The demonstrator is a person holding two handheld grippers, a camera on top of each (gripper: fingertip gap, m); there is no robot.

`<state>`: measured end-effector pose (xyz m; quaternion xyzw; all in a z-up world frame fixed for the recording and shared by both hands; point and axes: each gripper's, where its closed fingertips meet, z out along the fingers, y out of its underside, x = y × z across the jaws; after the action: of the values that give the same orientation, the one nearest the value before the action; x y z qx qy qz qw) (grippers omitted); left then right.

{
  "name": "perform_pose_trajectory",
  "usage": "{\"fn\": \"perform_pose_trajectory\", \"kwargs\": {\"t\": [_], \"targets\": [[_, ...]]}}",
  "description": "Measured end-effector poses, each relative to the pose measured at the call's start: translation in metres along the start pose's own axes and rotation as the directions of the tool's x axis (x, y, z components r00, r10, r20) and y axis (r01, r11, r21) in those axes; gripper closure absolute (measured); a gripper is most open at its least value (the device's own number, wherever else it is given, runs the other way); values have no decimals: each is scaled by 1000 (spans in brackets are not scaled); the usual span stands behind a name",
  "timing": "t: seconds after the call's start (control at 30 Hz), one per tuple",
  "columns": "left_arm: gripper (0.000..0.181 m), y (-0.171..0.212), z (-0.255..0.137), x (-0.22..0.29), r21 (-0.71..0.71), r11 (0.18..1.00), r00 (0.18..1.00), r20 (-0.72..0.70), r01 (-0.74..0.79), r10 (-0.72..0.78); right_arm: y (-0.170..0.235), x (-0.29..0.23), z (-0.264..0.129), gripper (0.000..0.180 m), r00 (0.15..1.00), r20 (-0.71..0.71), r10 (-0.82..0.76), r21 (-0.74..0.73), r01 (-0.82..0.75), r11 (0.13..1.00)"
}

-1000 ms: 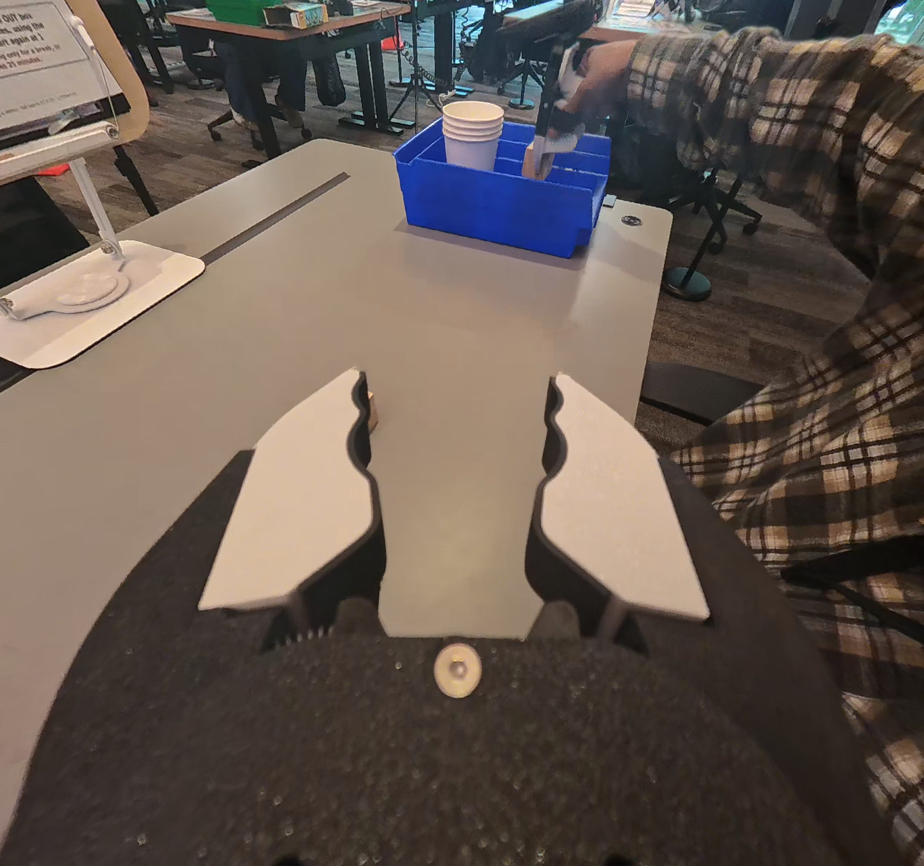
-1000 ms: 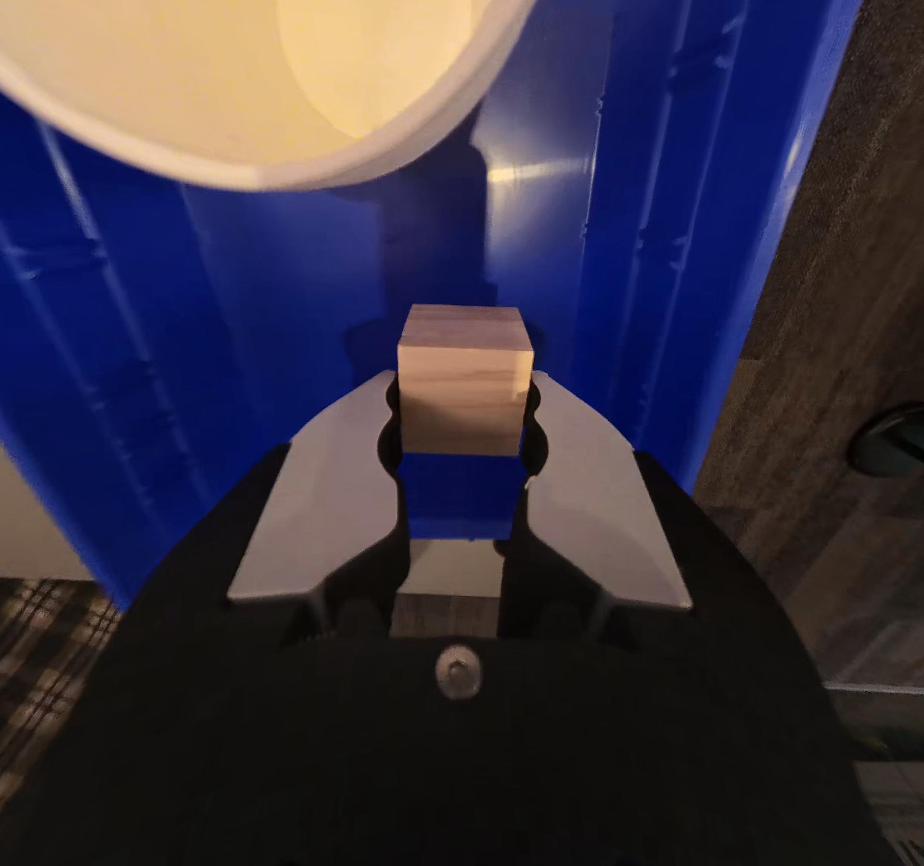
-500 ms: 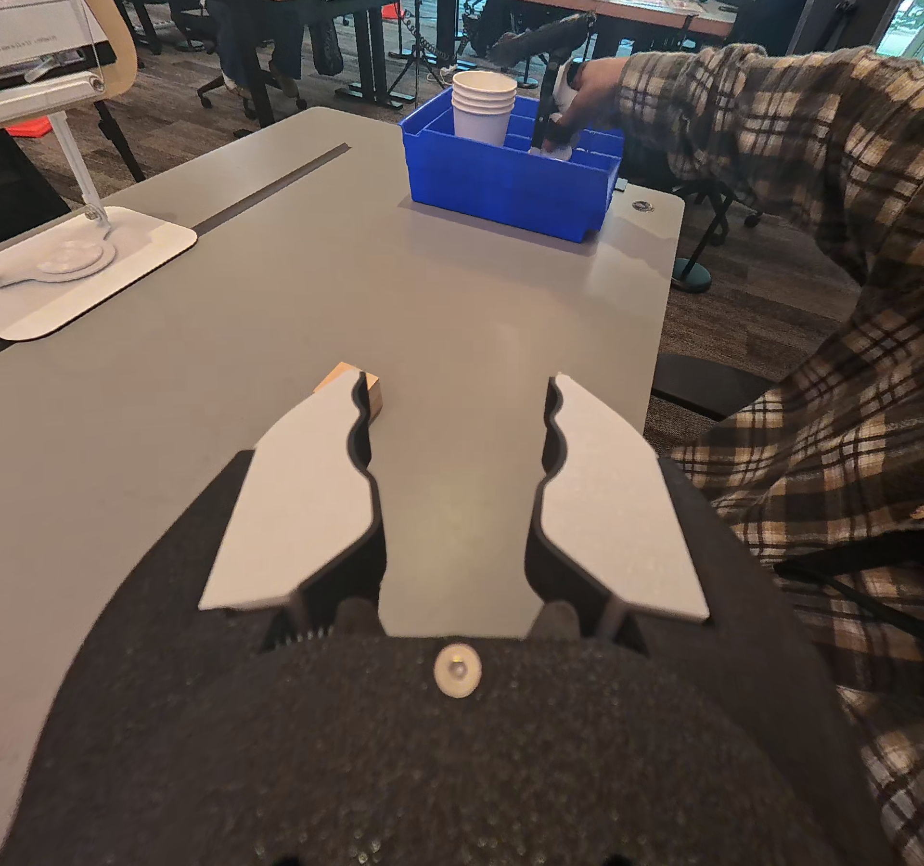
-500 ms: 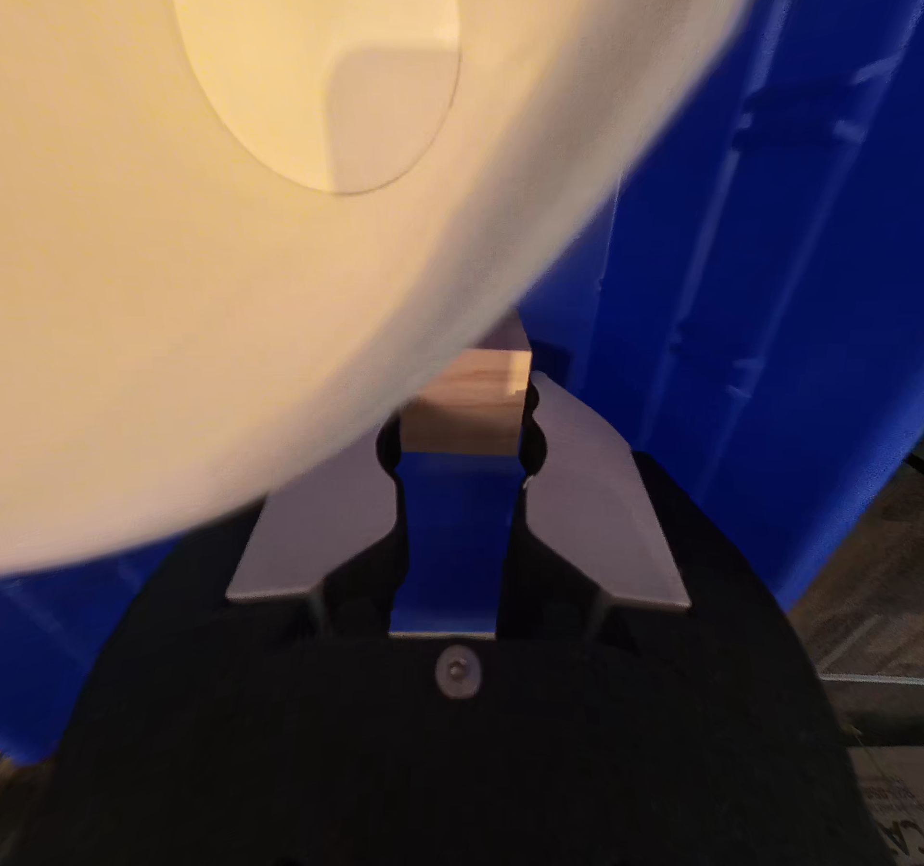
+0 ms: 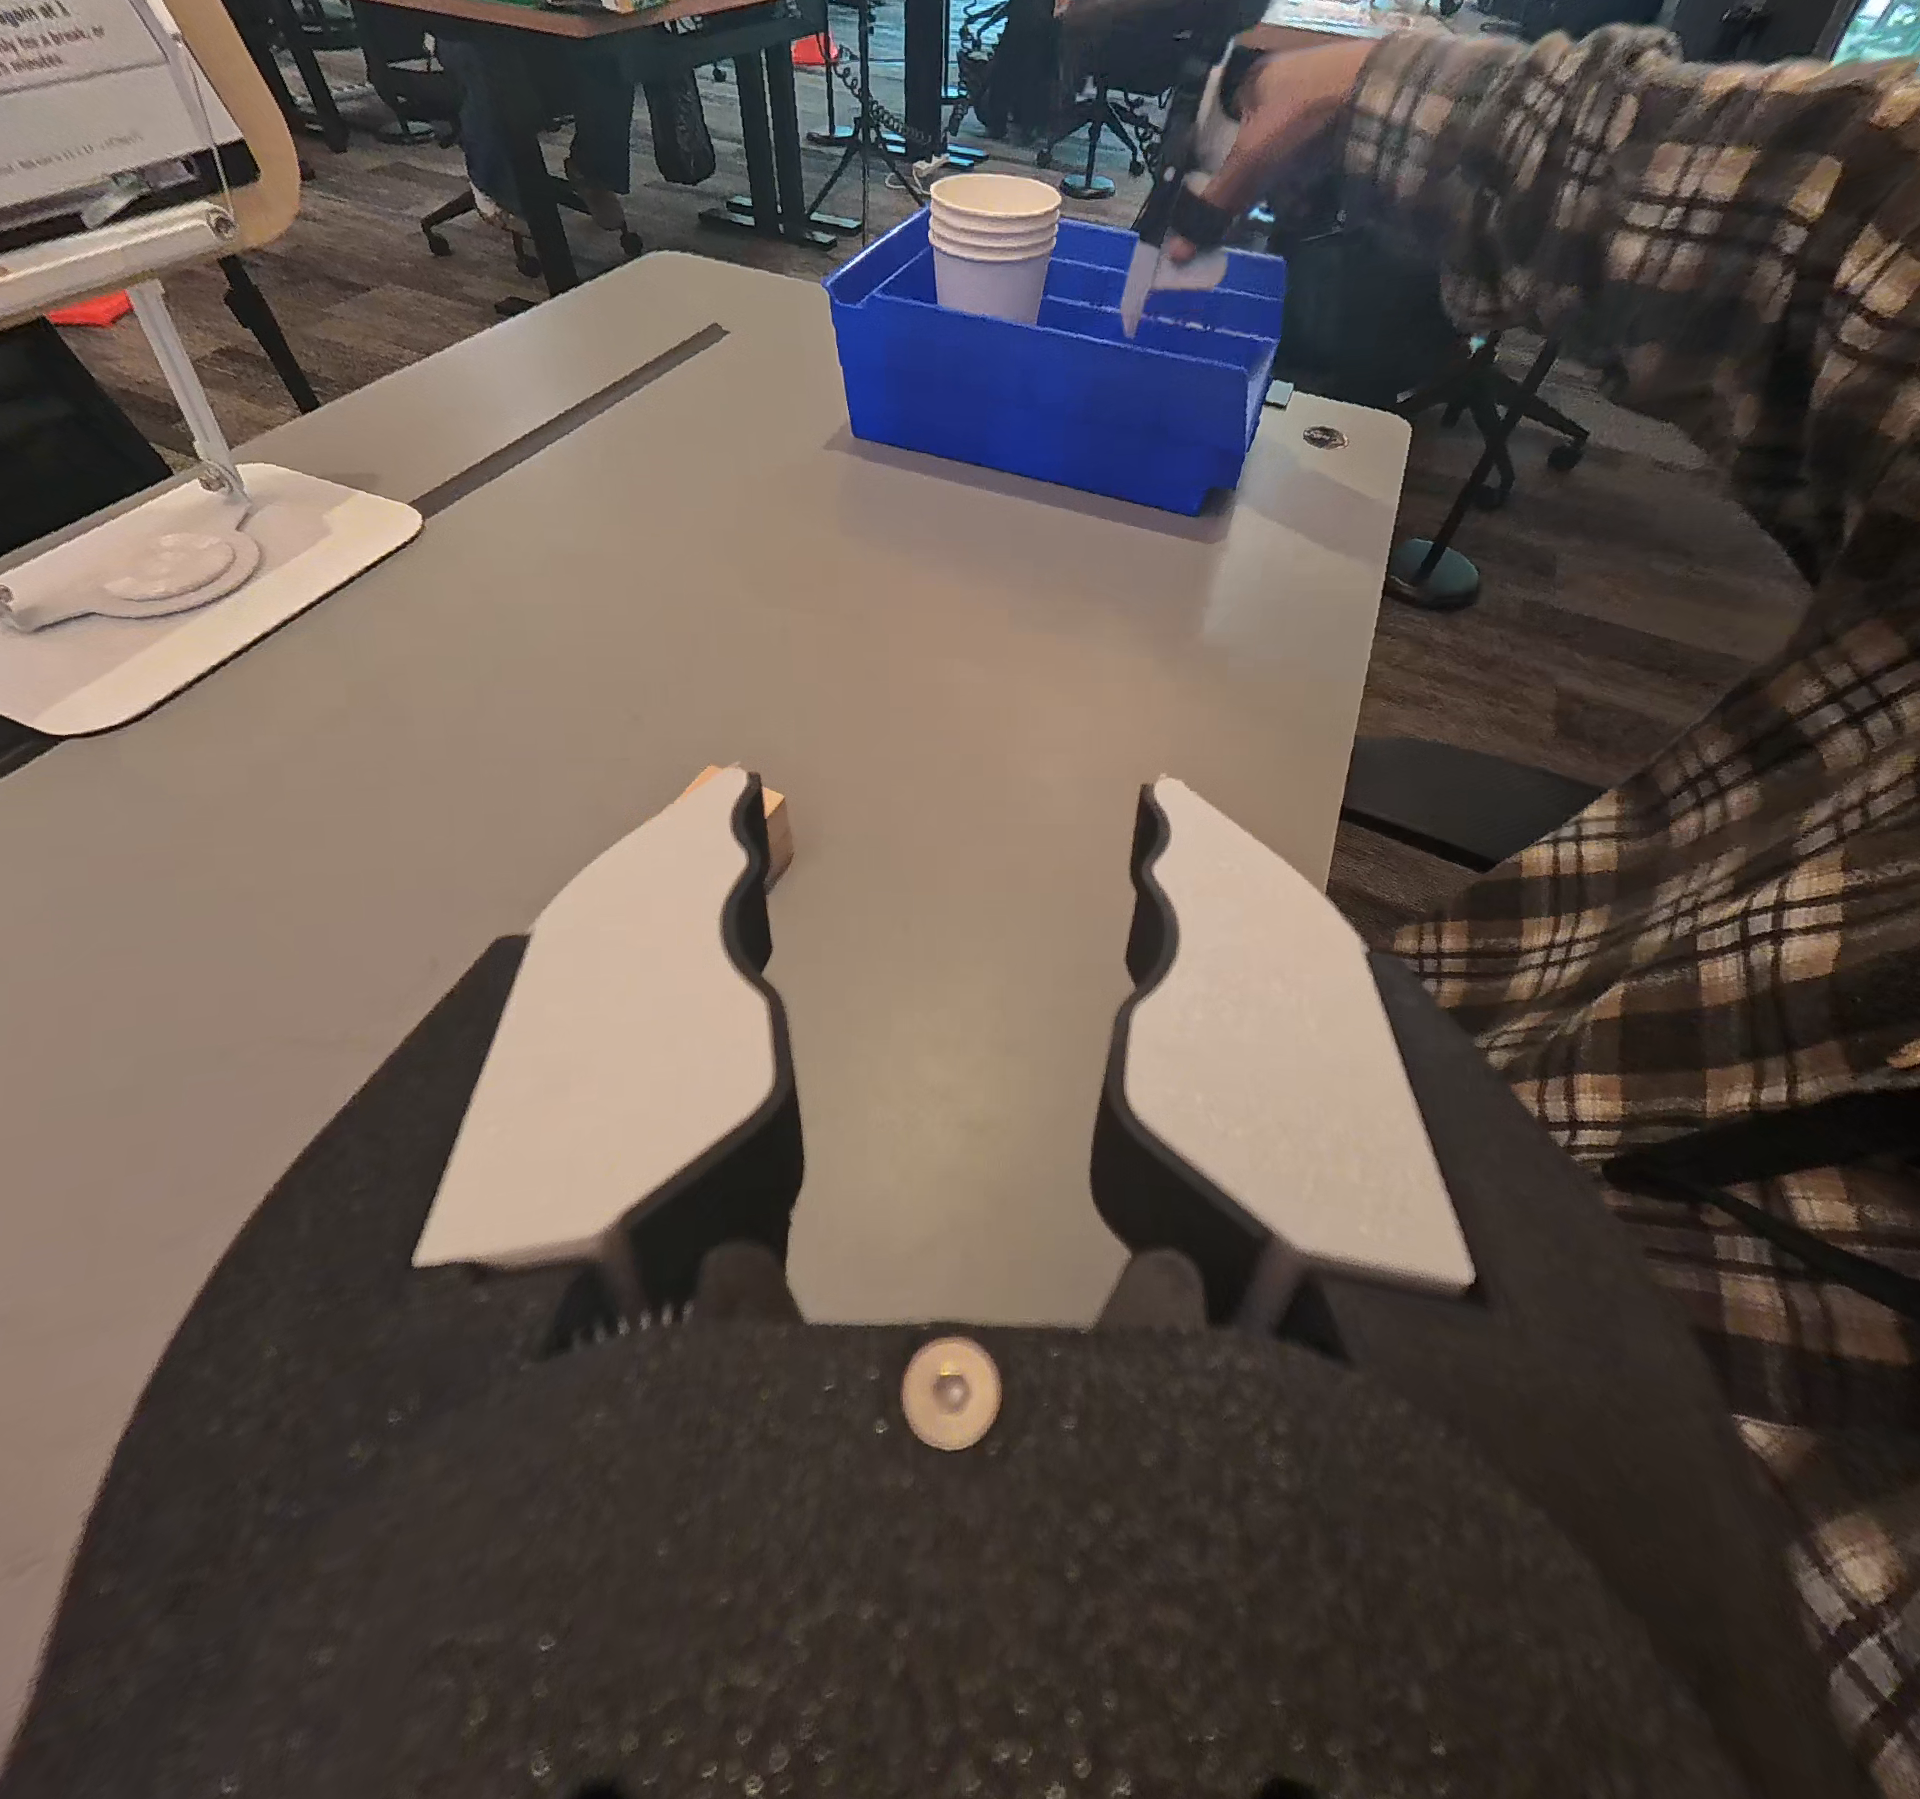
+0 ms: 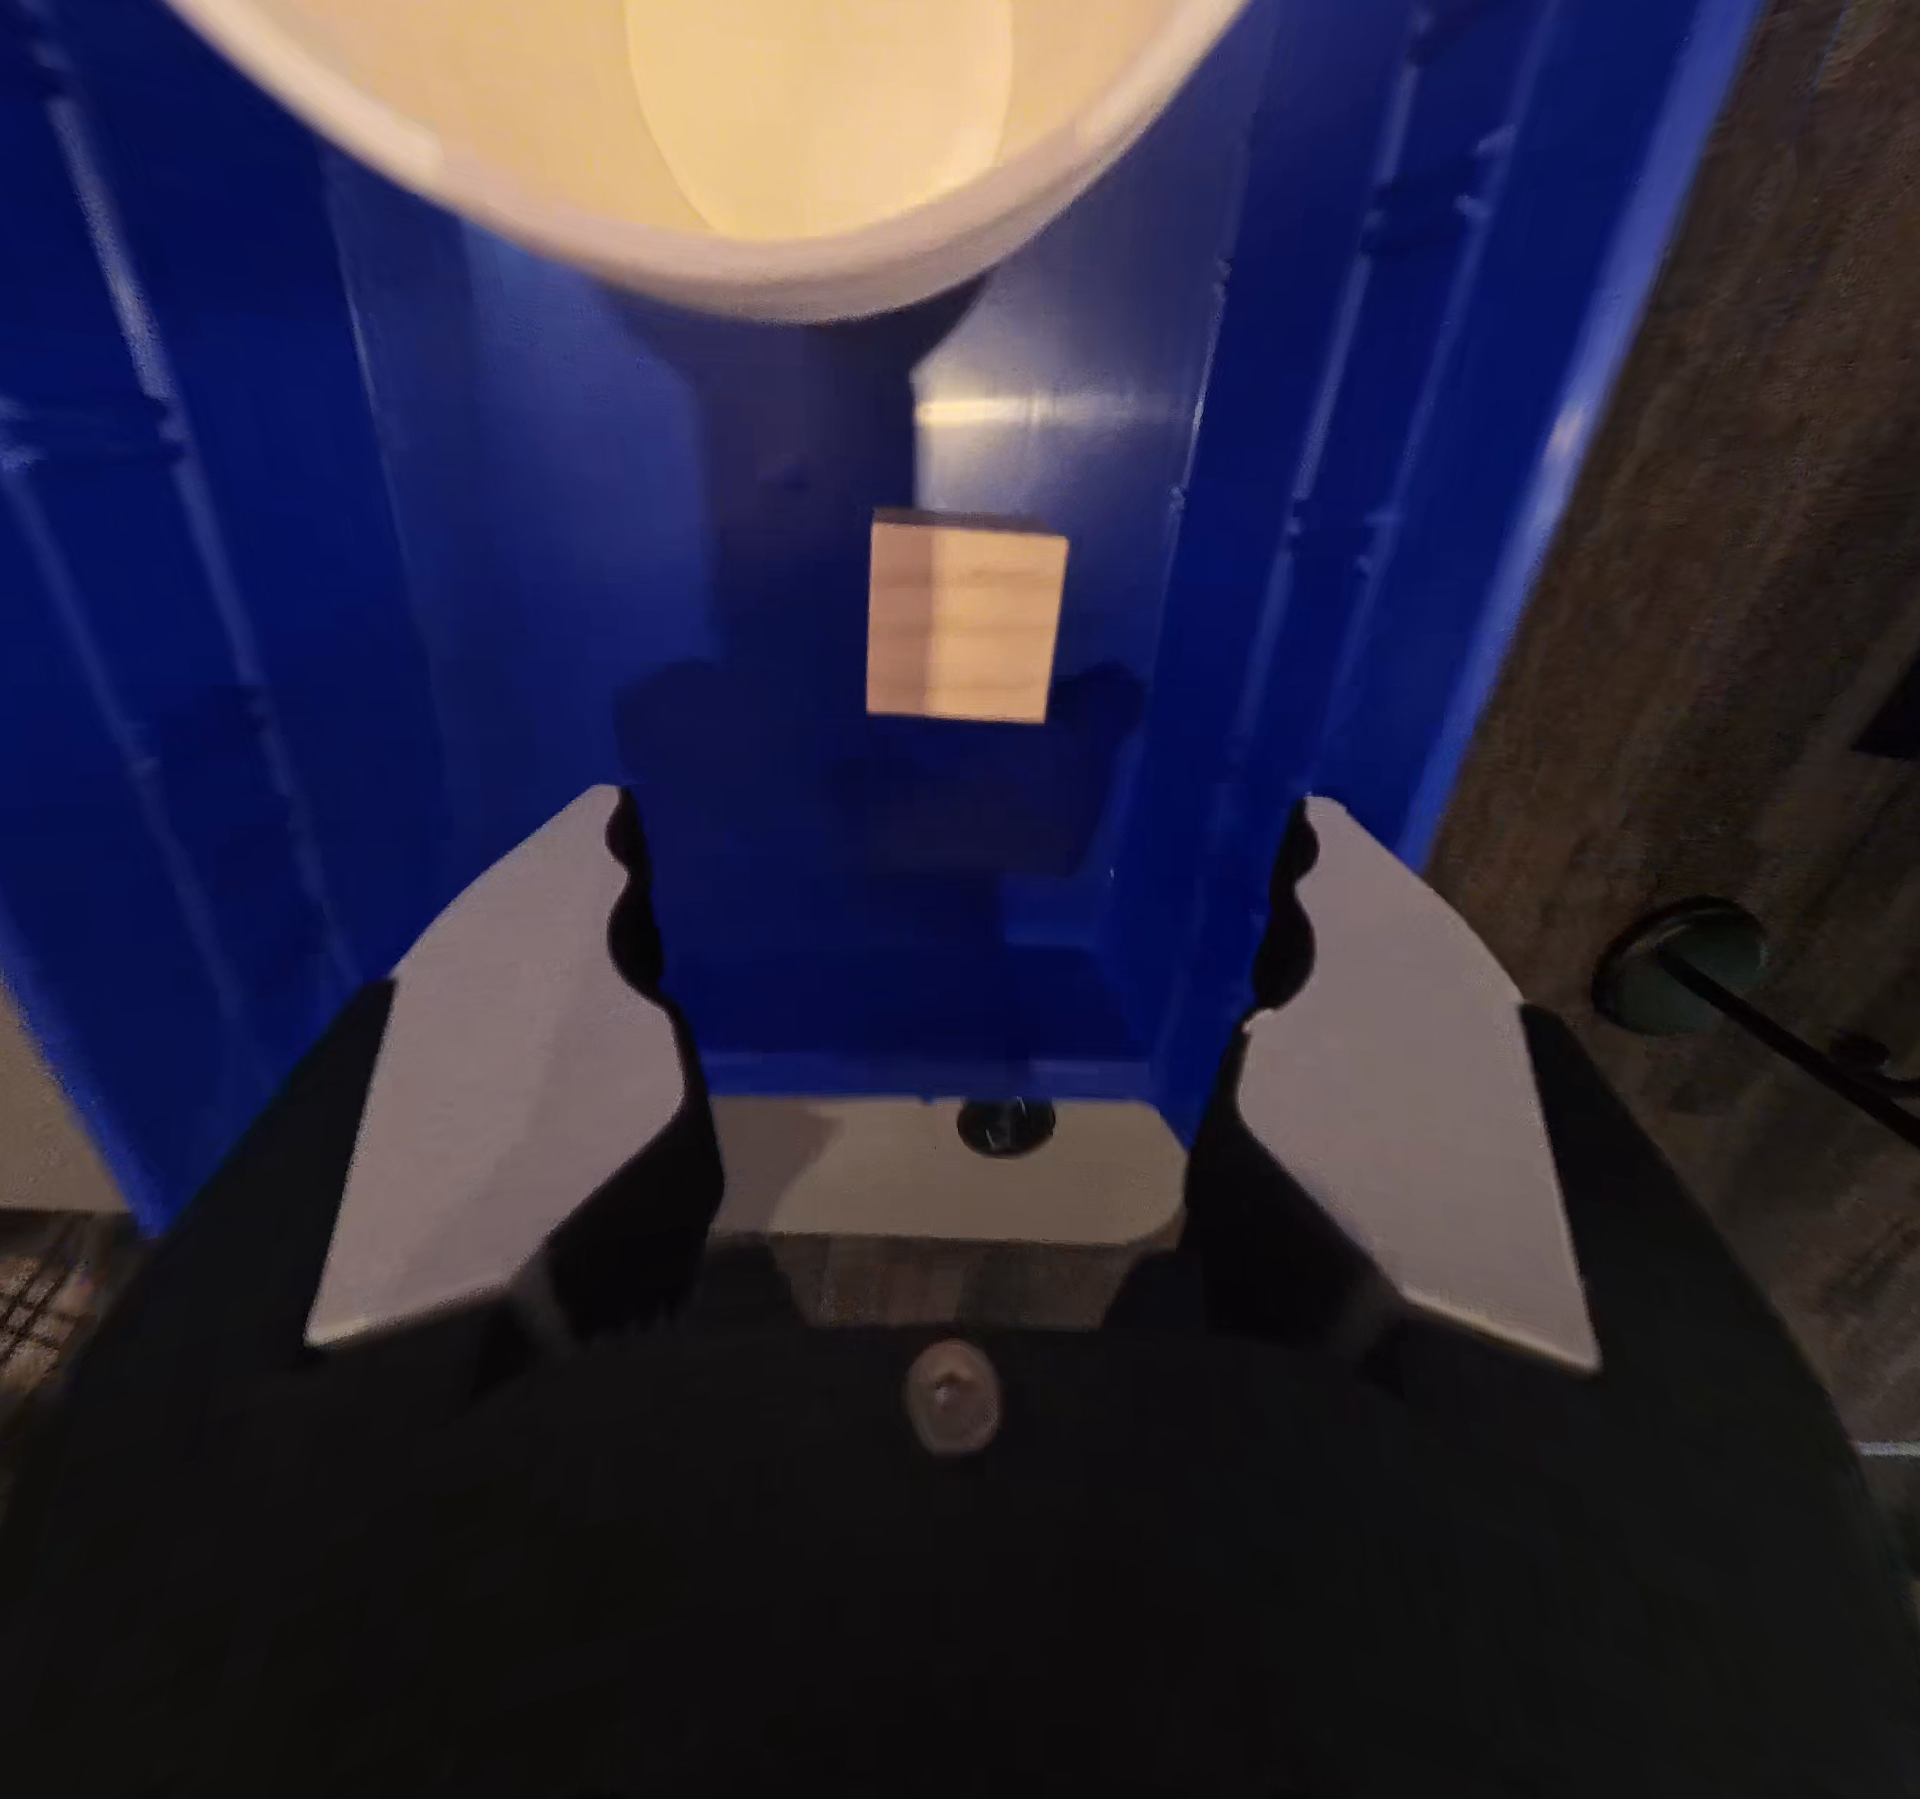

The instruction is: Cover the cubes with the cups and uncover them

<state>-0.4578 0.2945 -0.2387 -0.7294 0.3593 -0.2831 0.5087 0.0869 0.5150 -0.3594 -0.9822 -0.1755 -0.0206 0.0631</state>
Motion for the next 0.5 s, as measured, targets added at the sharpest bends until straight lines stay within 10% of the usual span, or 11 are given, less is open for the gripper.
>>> {"fn": "perform_pose_trajectory", "kwargs": {"t": [0.27,0.5], "targets": [[114,-12,-28,-10,57,998,998,64,-2,-2,-48,-74,-138,68,941,-169,-292,249,327,911],[114,-19,-49,-12,95,995,995,101,-16,6,-92,-298,-121,73,571,-180,-801,311,806,504]]}}
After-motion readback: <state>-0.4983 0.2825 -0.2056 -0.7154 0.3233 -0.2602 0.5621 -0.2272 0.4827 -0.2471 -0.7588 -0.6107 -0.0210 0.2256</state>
